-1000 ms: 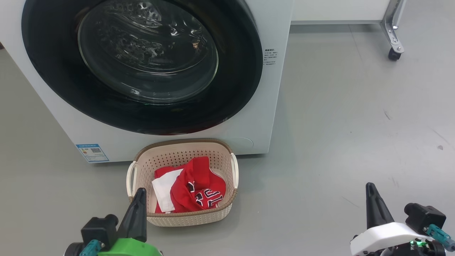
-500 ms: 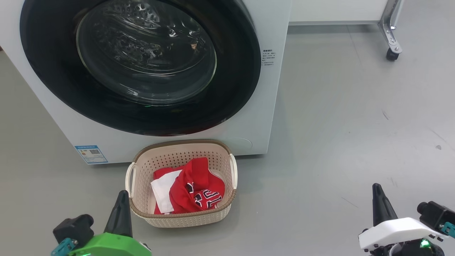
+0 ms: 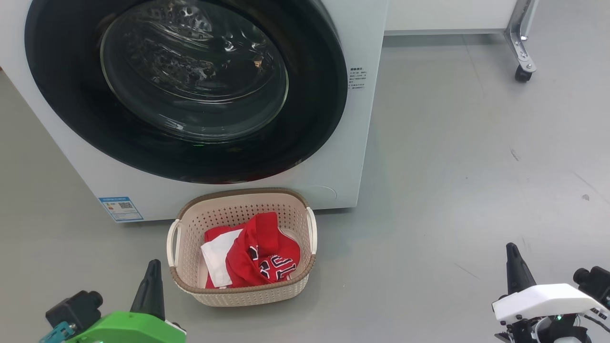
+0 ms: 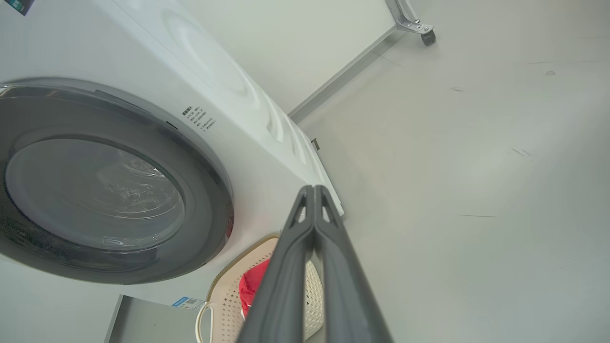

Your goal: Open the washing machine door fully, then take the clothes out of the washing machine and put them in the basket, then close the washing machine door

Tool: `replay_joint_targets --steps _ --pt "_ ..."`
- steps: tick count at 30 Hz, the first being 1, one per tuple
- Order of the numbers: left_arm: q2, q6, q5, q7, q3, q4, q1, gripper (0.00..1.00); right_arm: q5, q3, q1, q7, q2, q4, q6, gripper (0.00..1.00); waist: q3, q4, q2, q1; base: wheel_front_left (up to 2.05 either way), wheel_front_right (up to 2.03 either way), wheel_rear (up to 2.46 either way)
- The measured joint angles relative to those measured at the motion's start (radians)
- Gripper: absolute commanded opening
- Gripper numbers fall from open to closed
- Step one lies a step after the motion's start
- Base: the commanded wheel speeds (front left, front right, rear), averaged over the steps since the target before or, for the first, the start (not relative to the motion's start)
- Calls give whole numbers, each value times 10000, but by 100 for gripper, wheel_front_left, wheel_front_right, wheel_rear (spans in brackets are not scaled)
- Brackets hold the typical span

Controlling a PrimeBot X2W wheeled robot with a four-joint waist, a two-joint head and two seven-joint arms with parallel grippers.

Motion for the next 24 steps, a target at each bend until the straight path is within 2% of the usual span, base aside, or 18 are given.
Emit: replay_joint_targets --steps 24 --pt "151 -616 -3365 339 531 685 -396 0 2934 -658 -577 558 115 525 500 0 -76 -85 0 0 0 0 0"
